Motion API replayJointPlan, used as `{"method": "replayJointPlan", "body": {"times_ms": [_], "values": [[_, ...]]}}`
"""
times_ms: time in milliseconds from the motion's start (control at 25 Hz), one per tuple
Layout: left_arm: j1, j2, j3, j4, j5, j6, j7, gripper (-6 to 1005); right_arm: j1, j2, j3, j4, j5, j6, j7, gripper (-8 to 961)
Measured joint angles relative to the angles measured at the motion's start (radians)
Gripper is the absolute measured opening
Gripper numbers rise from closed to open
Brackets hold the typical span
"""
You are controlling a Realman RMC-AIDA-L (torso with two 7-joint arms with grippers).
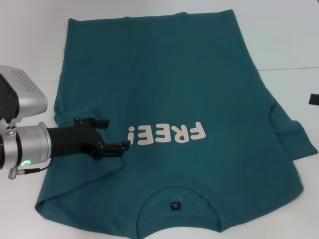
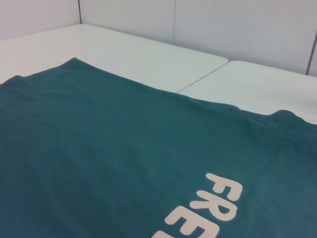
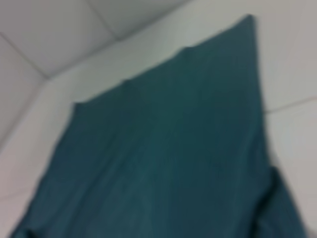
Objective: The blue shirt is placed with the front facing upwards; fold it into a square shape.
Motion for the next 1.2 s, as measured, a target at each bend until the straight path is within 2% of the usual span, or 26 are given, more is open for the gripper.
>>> {"method": "replayJointPlan", "body": {"times_ms": [240,480,680,800,960,1200], "values": [[-0.014,0.002,0.003,0.0,0.008,0.001,0.0,885,0.063,0.0,-0.01,-0.006,-0.172,0.052,0.067,903],[-0.017,0.002,0.0,-0.002,0.009,0.001,0.004,885,0.086,-0.004,-0.011,0.019,-0.221,0.128,0.08,901],[-0.016,0.004,-0.002,-0.007,0.011,0.002,0.004,885,0.105,-0.025,-0.012,0.086,-0.243,0.163,0.079,900],[-0.014,0.004,-0.001,-0.009,0.012,0.002,0.004,885,0.124,-0.051,-0.012,0.193,-0.243,0.207,0.059,899],[-0.015,0.004,0.003,-0.02,0.015,-0.006,0.006,885,0.145,-0.063,-0.012,0.272,-0.242,0.243,0.031,900],[-0.015,0.004,0.005,-0.023,0.021,-0.009,0.007,885,0.167,-0.066,-0.018,0.332,-0.239,0.297,0.009,899]]}}
